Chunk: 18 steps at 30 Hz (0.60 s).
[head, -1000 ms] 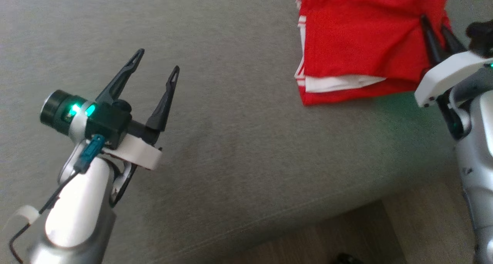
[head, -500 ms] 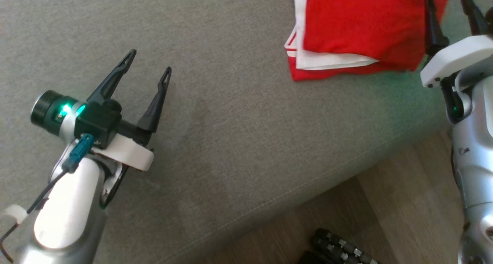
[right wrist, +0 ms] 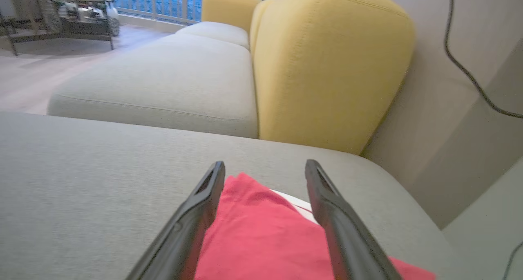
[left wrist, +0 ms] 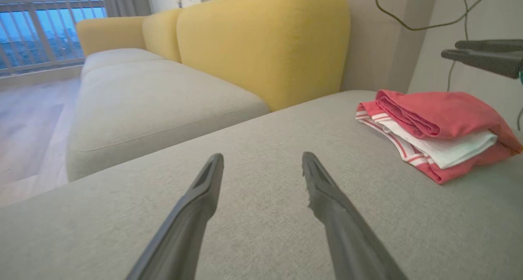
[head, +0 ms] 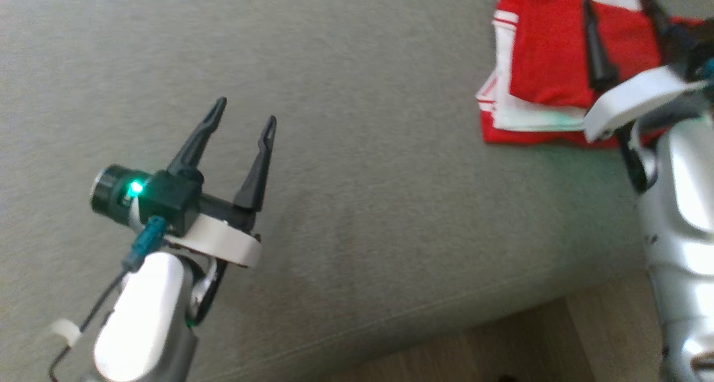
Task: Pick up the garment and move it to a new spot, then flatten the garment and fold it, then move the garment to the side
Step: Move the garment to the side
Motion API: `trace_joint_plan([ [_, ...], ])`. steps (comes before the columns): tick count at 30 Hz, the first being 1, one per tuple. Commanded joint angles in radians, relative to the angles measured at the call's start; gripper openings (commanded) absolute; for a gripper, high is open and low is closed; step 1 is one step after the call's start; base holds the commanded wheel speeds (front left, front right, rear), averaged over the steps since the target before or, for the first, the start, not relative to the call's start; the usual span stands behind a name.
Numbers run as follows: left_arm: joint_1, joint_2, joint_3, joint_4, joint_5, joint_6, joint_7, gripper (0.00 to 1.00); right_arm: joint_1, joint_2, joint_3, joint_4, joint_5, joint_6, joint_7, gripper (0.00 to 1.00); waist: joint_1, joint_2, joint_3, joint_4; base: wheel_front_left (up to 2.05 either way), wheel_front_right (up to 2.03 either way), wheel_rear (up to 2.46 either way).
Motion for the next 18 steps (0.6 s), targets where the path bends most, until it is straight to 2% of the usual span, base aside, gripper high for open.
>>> trace_joint_plan([
  [1, 0.001, 0.003, 0.034, -0.04, -0.008, 0.012, -0.01, 1.0, 0.024, 0.004, 0.03, -0.047, 0.013, 0.0, 0.001, 1.0, 0.0001, 0.0, -0.07, 0.078, 0.0, 0.0, 0.0],
  [7, 0.081, -0.05, 0.059, -0.053, -0.023, 0.035, -0.01, 1.0, 0.146, 0.009, 0.101, -0.159, 0.057, 0.0, 0.022, 1.0, 0.0001, 0.0, -0.156, 0.192, 0.0, 0.0, 0.0],
  [13, 0.179, -0.103, 0.092, -0.056, -0.039, 0.061, -0.01, 1.0, 0.32, 0.047, 0.095, -0.266, 0.069, 0.0, -0.001, 1.0, 0.0001, 0.0, -0.233, 0.285, 0.0, 0.0, 0.0],
  [18, 0.248, -0.131, 0.123, -0.071, -0.035, 0.089, -0.01, 1.0, 0.458, 0.097, 0.056, -0.332, 0.053, 0.0, -0.025, 1.0, 0.0001, 0.0, -0.273, 0.335, 0.0, 0.0, 0.0],
])
